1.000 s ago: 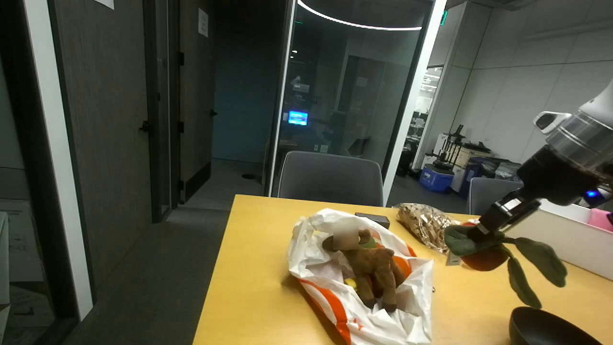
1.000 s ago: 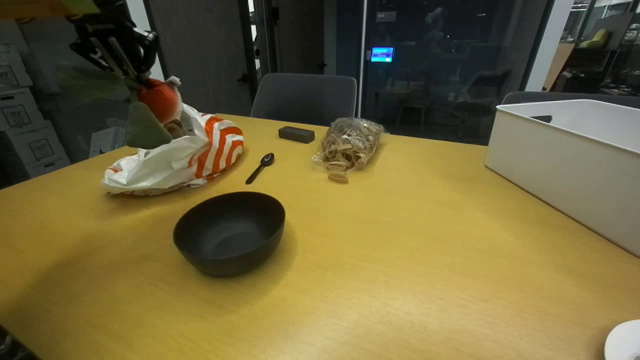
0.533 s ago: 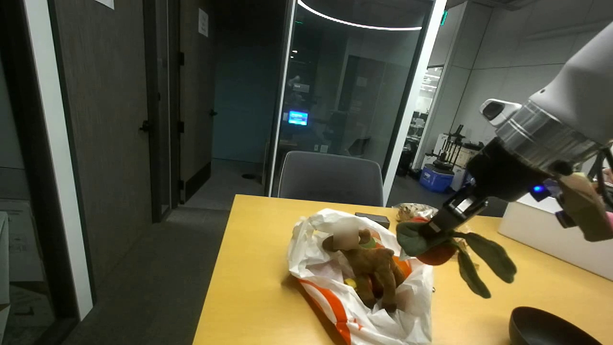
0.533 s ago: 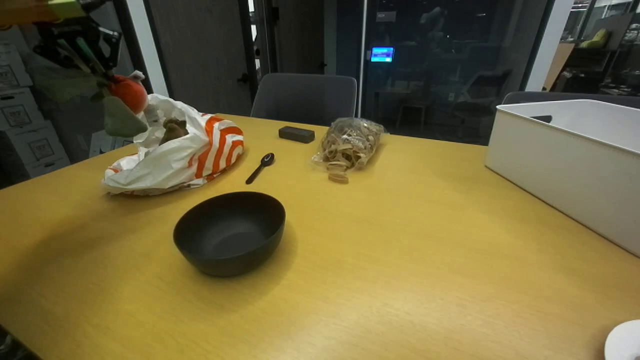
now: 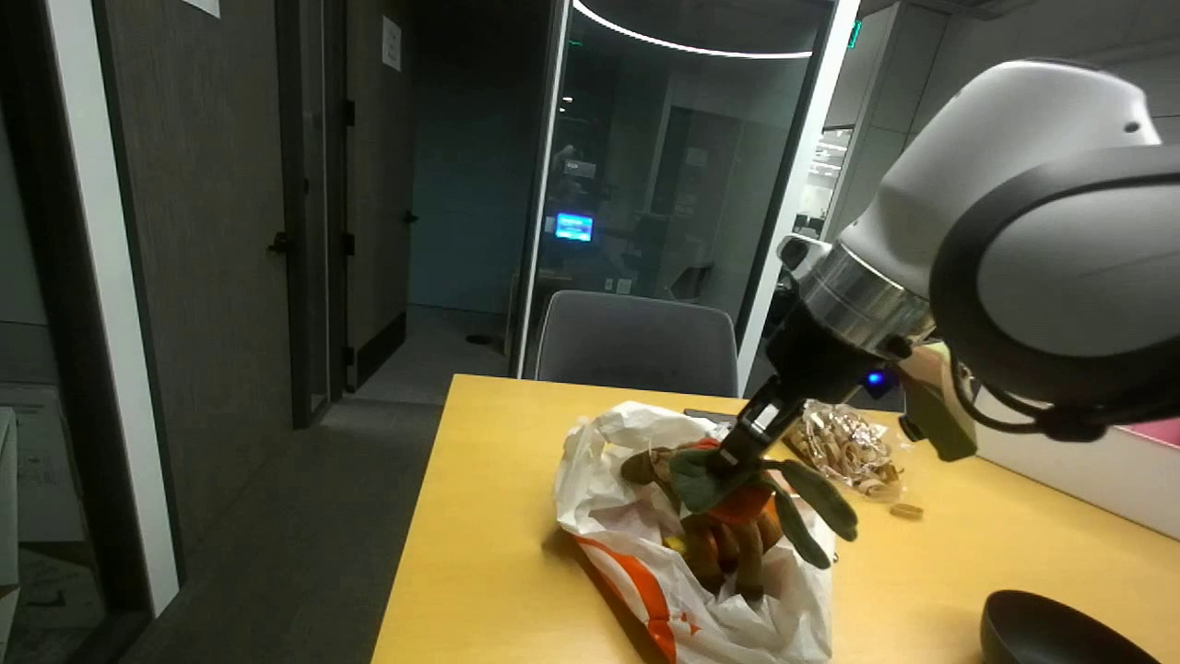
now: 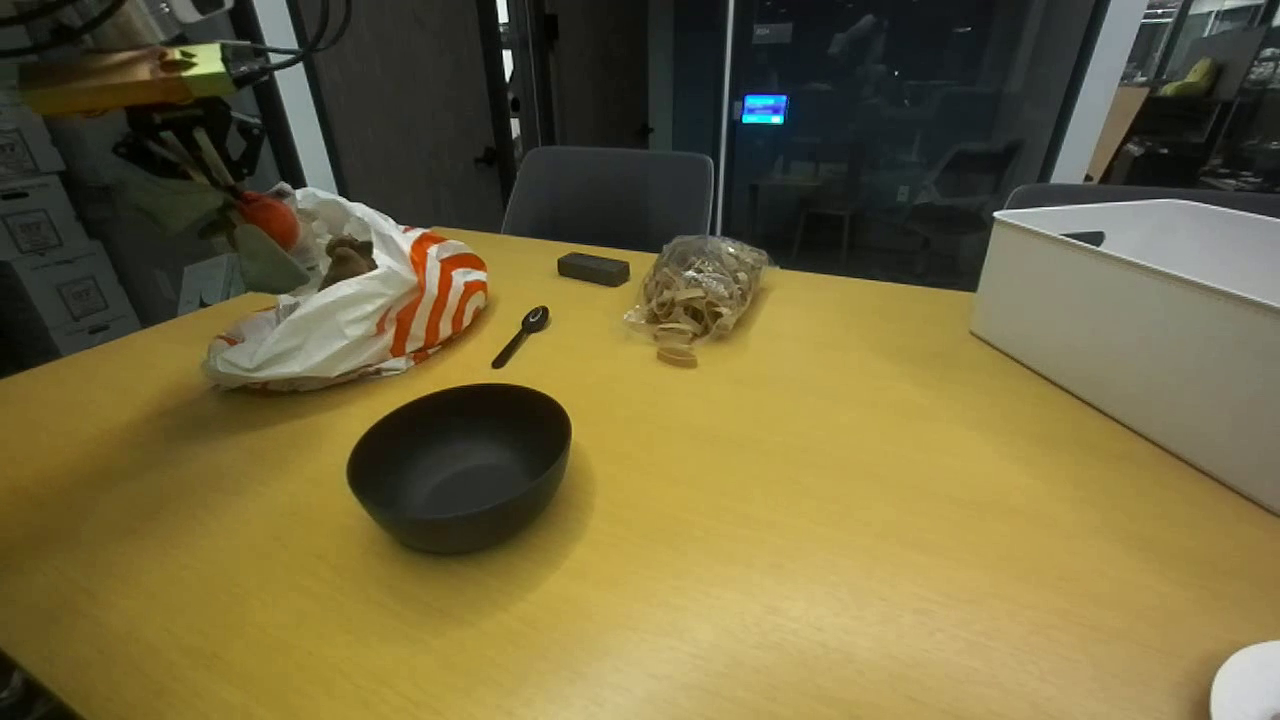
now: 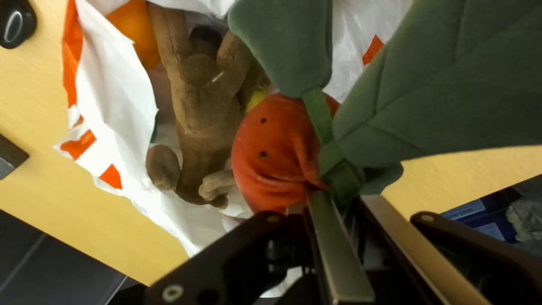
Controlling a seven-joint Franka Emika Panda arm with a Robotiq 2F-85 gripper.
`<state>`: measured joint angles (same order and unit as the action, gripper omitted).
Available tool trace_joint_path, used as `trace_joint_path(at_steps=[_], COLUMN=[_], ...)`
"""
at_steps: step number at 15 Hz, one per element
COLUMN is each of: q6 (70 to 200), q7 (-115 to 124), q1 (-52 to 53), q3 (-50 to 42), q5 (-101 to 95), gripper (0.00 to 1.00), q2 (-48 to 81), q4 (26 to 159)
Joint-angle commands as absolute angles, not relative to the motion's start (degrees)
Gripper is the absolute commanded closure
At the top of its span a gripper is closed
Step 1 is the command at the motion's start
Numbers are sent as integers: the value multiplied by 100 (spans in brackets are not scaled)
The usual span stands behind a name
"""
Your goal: Put the contents of the black bowl into the plastic bag
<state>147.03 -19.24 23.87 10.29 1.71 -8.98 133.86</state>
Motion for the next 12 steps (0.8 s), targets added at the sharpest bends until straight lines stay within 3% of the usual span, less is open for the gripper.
trace_joint_path(at_steps=[1,7,9,11,12], q6=[14614,14454,14468,14471,14440], q7=[-2355,-2213,-2153,-2155,-2166], q1=[2218,1673,1510,1383,1327], q3=[1164,1174,1159,1155,1164], q5=[362,125,12,-84,-85], gripper=[89,89,77,75,65], q2=[-105,1122,1395,1584,1657], q4=[12622,11788,11587,11459,11390])
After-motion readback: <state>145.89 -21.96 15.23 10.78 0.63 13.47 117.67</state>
